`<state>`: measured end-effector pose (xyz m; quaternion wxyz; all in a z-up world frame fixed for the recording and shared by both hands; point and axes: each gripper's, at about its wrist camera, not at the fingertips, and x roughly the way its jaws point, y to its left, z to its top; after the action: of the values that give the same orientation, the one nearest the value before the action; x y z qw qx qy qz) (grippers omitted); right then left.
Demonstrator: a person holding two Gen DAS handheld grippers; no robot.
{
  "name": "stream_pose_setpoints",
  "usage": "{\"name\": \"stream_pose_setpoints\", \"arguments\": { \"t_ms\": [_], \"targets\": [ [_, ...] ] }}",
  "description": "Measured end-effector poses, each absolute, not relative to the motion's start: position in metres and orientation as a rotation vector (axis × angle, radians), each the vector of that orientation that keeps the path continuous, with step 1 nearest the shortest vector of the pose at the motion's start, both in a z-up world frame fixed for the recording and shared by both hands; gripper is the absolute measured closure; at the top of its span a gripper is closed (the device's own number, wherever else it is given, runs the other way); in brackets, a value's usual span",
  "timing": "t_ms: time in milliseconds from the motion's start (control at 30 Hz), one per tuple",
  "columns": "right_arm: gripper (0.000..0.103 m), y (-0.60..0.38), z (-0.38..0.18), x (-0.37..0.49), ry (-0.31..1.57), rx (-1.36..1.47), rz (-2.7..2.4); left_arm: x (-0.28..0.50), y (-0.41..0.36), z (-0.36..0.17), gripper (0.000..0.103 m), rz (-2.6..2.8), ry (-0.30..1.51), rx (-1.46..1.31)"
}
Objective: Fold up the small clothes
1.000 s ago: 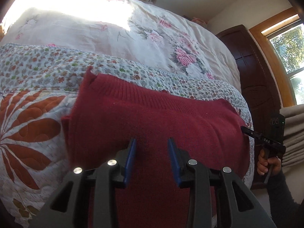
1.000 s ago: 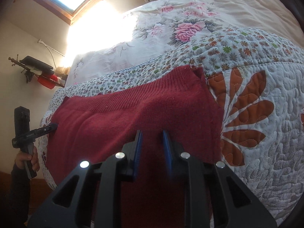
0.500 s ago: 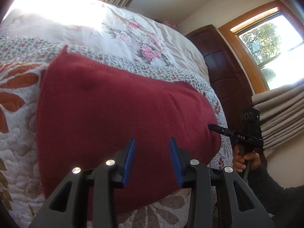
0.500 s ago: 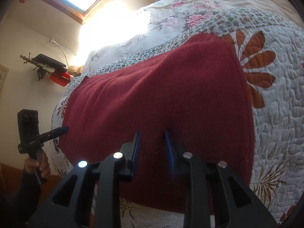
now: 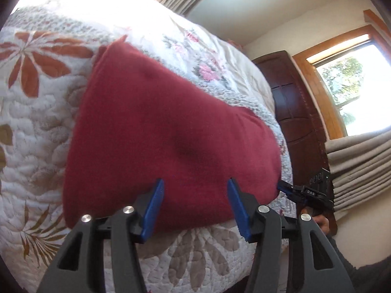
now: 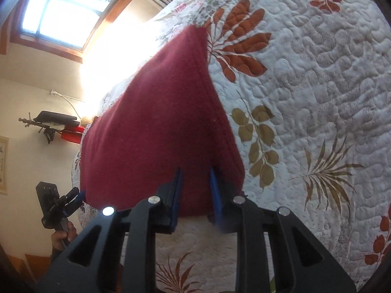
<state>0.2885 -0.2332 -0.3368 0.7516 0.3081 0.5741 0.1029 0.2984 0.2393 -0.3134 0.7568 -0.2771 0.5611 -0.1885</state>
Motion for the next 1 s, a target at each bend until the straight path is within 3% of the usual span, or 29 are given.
{"name": "stream_pose_setpoints", "arguments": {
  "t_ms": [133,200,267,333,433,700,867,1000],
  "targets": [
    [0.085,-0.239,-0.338,0.282,1.246,0.707,0.181,0.294,0.254,-0.330,0.053,-0.388,1.223,-0.741],
    [0.078,-0.240,-0.321,0.276,1.216,0.668,0.180,0.289,0.264,-0.322,0.049,-0.381,1.209,-0.806],
    [0.076,-0.237,-0.302,0.266,1.187,0.604,0.166,0.278,0.277,-0.312,0.034,-0.368,1.179,-0.857],
    [0.075,-0.231,-0.282,0.256,1.154,0.538,0.164,0.264,0.297,-0.306,0.027,-0.335,1.151,-0.925],
    [0.063,-0.211,-0.255,0.237,1.109,0.405,0.172,0.246,0.328,-0.308,0.022,-0.283,1.140,-1.035],
    [0.035,-0.068,-0.220,0.198,1.017,-0.186,0.277,0.250,0.359,-0.319,0.015,-0.311,1.192,-1.188],
    [0.034,0.035,-0.227,0.178,0.915,-0.565,0.364,0.267,0.361,-0.326,0.014,-0.356,1.215,-1.238],
    [0.026,0.111,-0.238,0.160,0.779,-0.862,0.416,0.280,0.363,-0.326,0.014,-0.404,1.226,-1.226]
  ]
}}
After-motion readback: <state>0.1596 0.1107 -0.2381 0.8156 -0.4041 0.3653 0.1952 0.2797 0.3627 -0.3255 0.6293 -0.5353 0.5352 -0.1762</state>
